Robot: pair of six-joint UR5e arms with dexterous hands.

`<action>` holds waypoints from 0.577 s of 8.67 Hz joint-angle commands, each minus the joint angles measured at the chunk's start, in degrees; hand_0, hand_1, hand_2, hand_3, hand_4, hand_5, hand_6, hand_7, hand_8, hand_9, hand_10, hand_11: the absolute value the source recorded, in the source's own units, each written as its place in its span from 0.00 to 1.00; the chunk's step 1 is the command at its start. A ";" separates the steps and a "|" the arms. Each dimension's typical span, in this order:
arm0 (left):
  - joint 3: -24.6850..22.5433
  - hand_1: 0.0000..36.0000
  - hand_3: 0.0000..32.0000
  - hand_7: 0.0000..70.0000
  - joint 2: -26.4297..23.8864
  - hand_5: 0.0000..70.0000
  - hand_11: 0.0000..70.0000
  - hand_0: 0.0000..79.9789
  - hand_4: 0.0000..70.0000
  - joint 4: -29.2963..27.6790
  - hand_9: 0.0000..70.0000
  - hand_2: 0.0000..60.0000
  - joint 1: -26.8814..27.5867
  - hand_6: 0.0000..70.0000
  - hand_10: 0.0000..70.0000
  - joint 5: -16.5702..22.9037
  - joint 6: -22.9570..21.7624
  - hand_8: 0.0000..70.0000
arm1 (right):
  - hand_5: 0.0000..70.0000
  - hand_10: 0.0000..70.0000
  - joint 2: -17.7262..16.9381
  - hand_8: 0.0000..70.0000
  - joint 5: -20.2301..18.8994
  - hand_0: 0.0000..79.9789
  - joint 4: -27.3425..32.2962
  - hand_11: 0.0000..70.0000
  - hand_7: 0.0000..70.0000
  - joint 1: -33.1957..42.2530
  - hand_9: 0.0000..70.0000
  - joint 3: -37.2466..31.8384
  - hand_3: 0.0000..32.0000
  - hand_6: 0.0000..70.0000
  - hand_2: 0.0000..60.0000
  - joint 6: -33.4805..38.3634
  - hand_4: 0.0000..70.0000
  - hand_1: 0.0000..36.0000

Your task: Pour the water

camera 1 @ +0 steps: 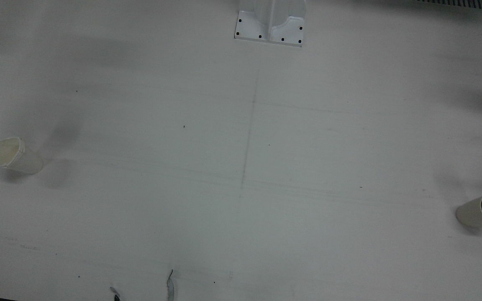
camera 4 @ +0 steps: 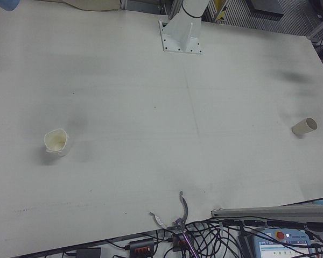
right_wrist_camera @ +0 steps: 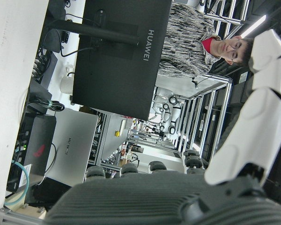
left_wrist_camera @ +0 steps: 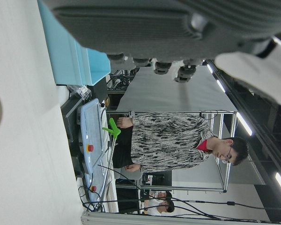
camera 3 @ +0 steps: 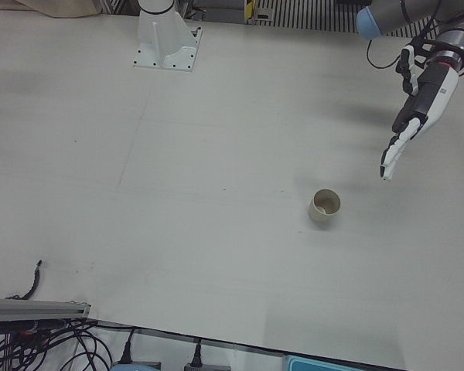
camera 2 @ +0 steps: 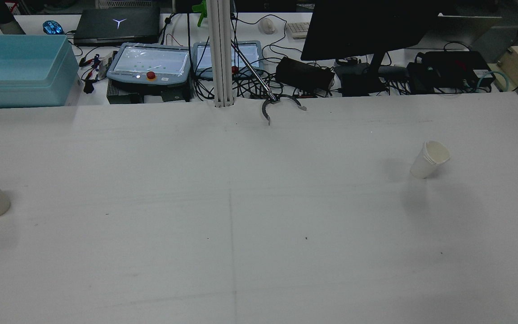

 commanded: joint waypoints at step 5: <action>21.46 0.01 0.00 0.08 2.25 0.00 0.06 0.59 0.32 -22.85 0.00 0.00 1.49 0.11 0.03 -5.13 27.27 0.01 | 0.08 0.00 2.28 0.02 0.00 0.58 -0.04 0.00 0.00 -7.11 0.06 -2.48 0.00 0.10 0.46 -5.35 0.00 0.56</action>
